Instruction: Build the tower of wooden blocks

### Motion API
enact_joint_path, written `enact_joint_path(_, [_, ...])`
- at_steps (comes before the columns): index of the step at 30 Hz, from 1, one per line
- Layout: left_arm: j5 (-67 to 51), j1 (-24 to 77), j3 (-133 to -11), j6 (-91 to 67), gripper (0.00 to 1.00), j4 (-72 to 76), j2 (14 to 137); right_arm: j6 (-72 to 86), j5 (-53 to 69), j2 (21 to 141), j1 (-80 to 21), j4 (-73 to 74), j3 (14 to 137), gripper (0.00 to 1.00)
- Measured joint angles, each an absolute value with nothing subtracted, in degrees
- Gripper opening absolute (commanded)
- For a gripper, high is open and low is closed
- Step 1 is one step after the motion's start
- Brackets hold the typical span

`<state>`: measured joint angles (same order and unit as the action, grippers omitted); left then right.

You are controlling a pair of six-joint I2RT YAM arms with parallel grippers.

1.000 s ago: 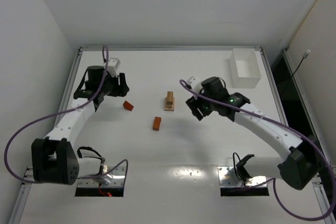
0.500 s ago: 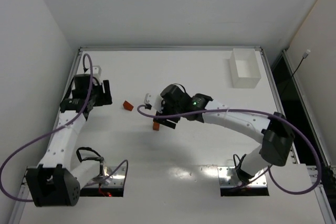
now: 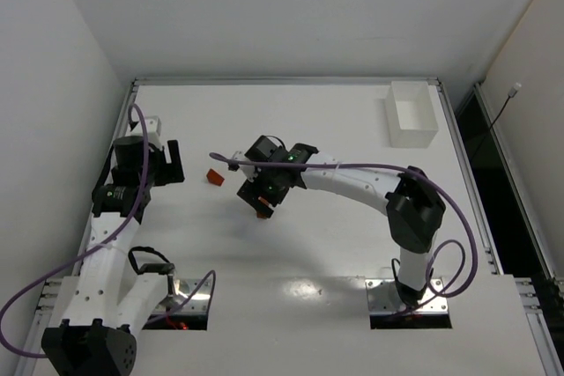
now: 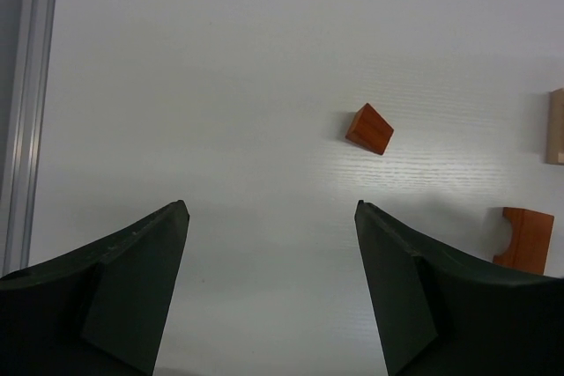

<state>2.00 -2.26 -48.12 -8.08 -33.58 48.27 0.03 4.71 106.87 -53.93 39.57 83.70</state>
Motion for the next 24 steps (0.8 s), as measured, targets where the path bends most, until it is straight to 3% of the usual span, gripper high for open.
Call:
enact_joint_path(2, [2.90,-2.42,-48.12,-8.23,0.75,-33.61,48.14,5.58,4.25,106.87,-54.81,39.57,83.85,0.57])
enact_joint_path(5, [3.53,-2.46,-48.12,-8.25,0.75,-33.69,48.14,14.26,2.52,107.15,-55.94,40.99,86.08,0.54])
enact_joint_path(9, [4.01,-2.48,-48.12,-8.69,0.75,-33.61,48.14,25.87,0.80,108.71,-55.75,42.00,92.77,0.43])
enact_joint_path(14, [4.49,-2.96,-47.57,-9.10,0.76,-33.28,47.70,39.64,-2.09,112.16,-52.51,44.95,96.49,0.42])
enact_joint_path(16, [4.56,-3.01,-47.31,-9.15,0.76,-33.15,47.35,43.22,-4.16,114.02,-51.81,46.50,96.49,0.48])
enact_joint_path(24, [4.78,-3.20,-47.27,-9.54,0.76,-32.88,46.92,49.91,-7.03,119.87,-53.25,48.77,95.33,0.53])
